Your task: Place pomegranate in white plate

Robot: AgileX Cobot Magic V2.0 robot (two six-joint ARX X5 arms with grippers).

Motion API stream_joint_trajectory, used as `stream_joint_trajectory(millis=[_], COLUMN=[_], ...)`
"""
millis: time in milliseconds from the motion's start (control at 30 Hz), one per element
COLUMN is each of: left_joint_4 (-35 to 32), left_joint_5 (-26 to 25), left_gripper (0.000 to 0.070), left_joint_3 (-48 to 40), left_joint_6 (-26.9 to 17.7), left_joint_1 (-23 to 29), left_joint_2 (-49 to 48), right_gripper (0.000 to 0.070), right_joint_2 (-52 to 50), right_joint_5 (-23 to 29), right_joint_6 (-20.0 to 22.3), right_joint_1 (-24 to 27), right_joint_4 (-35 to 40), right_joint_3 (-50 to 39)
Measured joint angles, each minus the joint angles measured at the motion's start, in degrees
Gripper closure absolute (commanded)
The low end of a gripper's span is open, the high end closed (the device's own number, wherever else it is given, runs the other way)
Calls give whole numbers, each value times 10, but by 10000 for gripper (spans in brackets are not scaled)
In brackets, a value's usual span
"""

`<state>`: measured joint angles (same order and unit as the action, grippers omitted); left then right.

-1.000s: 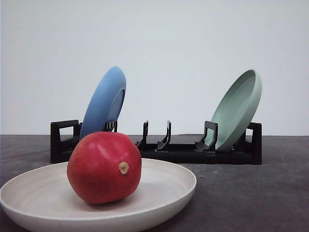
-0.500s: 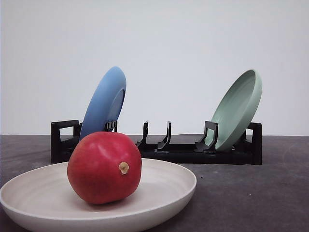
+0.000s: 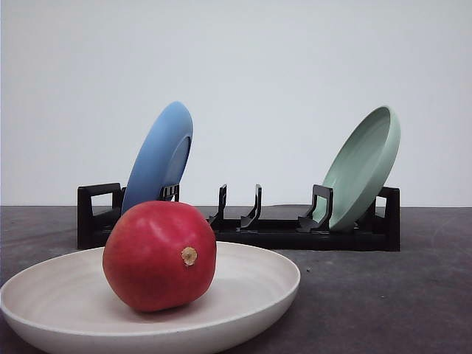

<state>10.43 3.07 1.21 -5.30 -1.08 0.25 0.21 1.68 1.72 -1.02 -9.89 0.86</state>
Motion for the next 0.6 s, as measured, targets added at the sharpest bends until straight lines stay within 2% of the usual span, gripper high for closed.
stream_joint_trajectory(millis=[600], left_joint_4=[0], left_joint_5=[0], left_gripper=[700], left_joint_3=[0], left_joint_6=[0], left_joint_1=[0], left_joint_2=[0], right_gripper=[693], right_joint_2=[0], right_joint_5=[5], right_joint_6=[0], right_joint_1=[0], right_joint_4=[5], right_joint_3=[0])
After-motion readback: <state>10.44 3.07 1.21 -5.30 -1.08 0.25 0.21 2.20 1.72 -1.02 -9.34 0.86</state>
